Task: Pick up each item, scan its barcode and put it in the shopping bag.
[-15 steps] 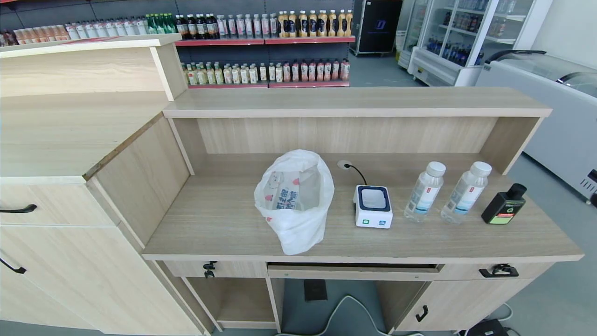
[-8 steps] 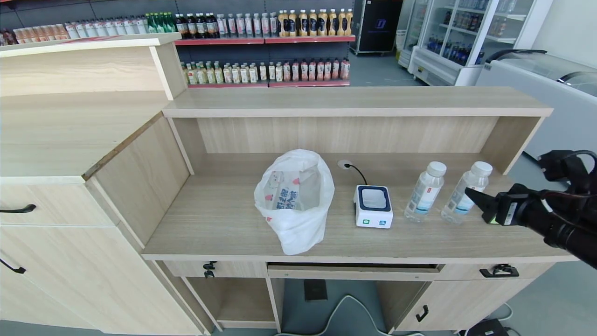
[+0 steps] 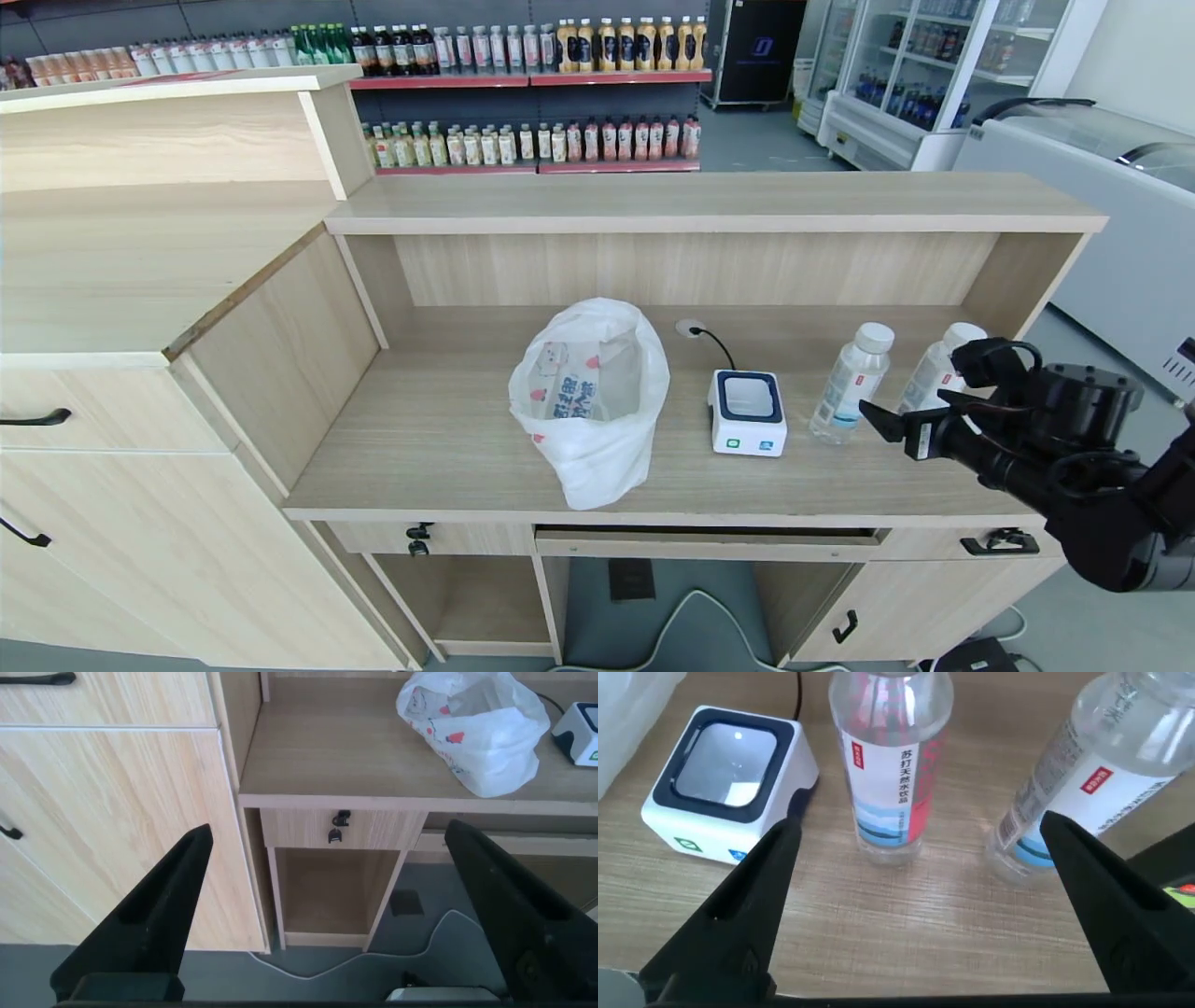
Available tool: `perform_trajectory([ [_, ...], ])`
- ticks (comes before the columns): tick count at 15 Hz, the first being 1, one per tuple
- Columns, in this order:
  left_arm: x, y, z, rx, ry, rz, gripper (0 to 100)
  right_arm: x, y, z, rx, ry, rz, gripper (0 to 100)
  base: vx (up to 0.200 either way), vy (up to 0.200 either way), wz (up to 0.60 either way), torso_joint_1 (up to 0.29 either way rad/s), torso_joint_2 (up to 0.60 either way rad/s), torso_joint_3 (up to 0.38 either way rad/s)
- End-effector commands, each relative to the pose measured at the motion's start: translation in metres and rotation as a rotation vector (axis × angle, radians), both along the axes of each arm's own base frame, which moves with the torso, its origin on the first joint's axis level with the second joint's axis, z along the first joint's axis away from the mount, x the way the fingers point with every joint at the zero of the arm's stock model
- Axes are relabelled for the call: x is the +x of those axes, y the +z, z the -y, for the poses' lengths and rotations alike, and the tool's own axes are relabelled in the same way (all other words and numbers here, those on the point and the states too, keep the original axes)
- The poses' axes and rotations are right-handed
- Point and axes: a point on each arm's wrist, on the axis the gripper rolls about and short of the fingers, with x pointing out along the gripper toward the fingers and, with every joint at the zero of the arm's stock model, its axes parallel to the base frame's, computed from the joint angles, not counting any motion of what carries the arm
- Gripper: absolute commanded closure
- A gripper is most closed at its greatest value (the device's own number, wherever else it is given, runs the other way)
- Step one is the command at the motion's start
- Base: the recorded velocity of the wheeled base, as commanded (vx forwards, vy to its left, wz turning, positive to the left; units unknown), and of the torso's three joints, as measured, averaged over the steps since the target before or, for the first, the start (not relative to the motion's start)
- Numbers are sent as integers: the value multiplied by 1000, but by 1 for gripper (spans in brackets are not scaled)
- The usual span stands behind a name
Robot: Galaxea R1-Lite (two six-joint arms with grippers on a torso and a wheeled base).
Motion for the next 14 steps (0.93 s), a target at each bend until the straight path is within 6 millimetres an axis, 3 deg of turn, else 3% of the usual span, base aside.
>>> perform_trajectory([
  [1,0,0,0,0,0,1,0,15,-14,-8,2,25,-18,0,0,0,0,0,0,0],
  [6,0,0,0,0,0,1,0,37,-29,-17,-10,43,-15,0,0,0,0,0,0,0],
  [14,0,0,0,0,0,1,0,75,-35,-35,-40,90,52,0,0,0,0,0,0,0],
])
